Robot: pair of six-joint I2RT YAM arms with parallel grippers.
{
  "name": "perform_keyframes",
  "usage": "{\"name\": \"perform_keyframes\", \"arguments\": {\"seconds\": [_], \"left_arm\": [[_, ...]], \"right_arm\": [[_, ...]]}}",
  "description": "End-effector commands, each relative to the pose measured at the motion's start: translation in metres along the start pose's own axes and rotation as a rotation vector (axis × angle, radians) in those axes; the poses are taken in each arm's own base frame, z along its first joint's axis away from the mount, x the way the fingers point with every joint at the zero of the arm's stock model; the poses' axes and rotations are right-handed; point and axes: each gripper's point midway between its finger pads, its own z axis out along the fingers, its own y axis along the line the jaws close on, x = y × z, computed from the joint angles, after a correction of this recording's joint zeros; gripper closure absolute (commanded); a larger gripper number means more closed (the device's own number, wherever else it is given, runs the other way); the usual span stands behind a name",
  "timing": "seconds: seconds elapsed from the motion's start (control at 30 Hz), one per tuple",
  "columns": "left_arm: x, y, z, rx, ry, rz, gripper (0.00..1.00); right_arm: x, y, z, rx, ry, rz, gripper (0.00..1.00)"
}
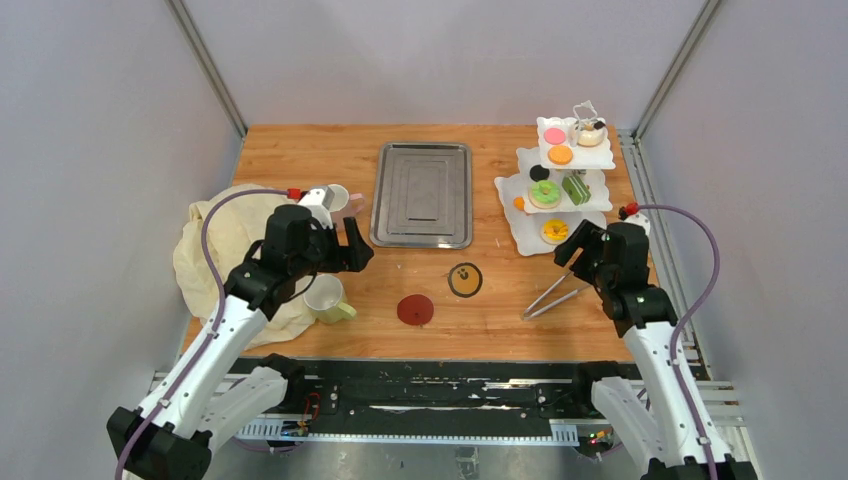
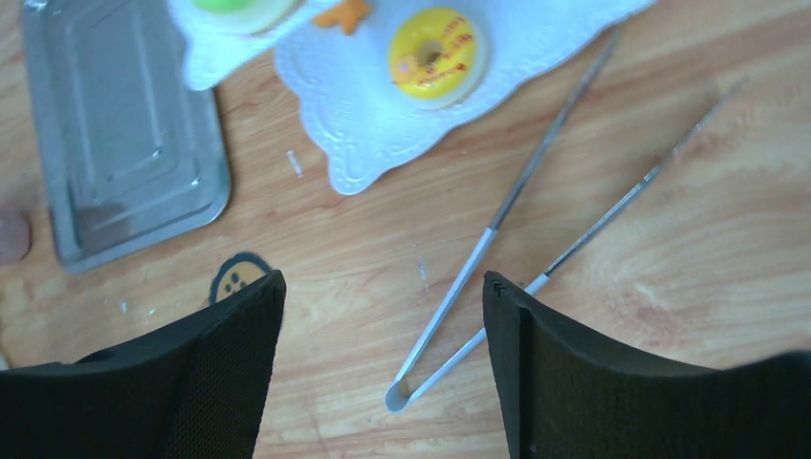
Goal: Serve the afternoon tea
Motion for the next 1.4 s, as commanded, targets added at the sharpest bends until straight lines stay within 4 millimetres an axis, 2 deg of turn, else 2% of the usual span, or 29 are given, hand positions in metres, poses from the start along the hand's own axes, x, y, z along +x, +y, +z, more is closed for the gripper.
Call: {"name": "perform_keyframes", "arguments": {"seconds": [0.0, 0.1, 0.17, 0.27, 0.33, 0.47, 0.6, 0.73, 0.83, 1.0, 1.17, 1.27, 1.37], "left_arm": [[-0.014, -0.007, 0.002, -0.034, -0.047, 0.088, 0.1], [-0.004, -0.012, 0.012, -0.049, -0.005, 0.113, 0.01], [-0.001, -0.014, 0.02, -0.058, 0.018, 0.116, 0.02], [-0.006, -0.013, 0.023, -0.09, 0.03, 0.123, 0.02], [-0.014, -0.007, 0.02, -0.139, 0.023, 0.131, 0.02], [-0.027, 0.017, 0.004, -0.289, -0.005, 0.166, 0.02], [-0.029, 0.046, -0.015, -0.429, 0.007, 0.169, 0.02], [-0.028, 0.072, -0.037, -0.469, -0.002, 0.06, 0.02], [-0.026, 0.083, -0.053, -0.498, -0.014, -0.013, 0.02], [-0.019, 0.104, -0.073, -0.578, 0.017, -0.124, 0.02], [-0.018, 0.116, -0.082, -0.576, 0.022, -0.229, 0.02], [-0.018, 0.117, -0.082, -0.583, -0.006, -0.269, 0.02], [-0.018, 0.119, -0.082, -0.591, -0.043, -0.297, 0.02]], "right_arm": [[0.009, 0.024, -0.028, -0.181, 0.086, -0.23, 0.26], [0.027, 0.042, -0.039, -0.313, 0.155, -0.277, 0.26], [0.048, 0.059, -0.046, -0.404, 0.209, -0.335, 0.25], [0.072, 0.075, -0.046, -0.441, 0.219, -0.432, 0.25], [0.089, 0.094, -0.049, -0.491, 0.225, -0.507, 0.25], [0.116, 0.137, -0.053, -0.602, 0.233, -0.671, 0.25], [0.139, 0.184, -0.057, -0.714, 0.247, -0.827, 0.24], [0.164, 0.237, -0.068, -0.866, 0.248, -0.949, 0.24], [0.183, 0.281, -0.08, -0.988, 0.241, -1.013, 0.24], [0.229, 0.333, -0.092, -1.077, 0.267, -1.116, 0.24], [0.273, 0.357, -0.106, -1.119, 0.303, -1.159, 0.23], [0.29, 0.363, -0.099, -1.087, 0.319, -1.153, 0.22], [0.3, 0.363, -0.083, -1.02, 0.317, -1.139, 0.22]]}}
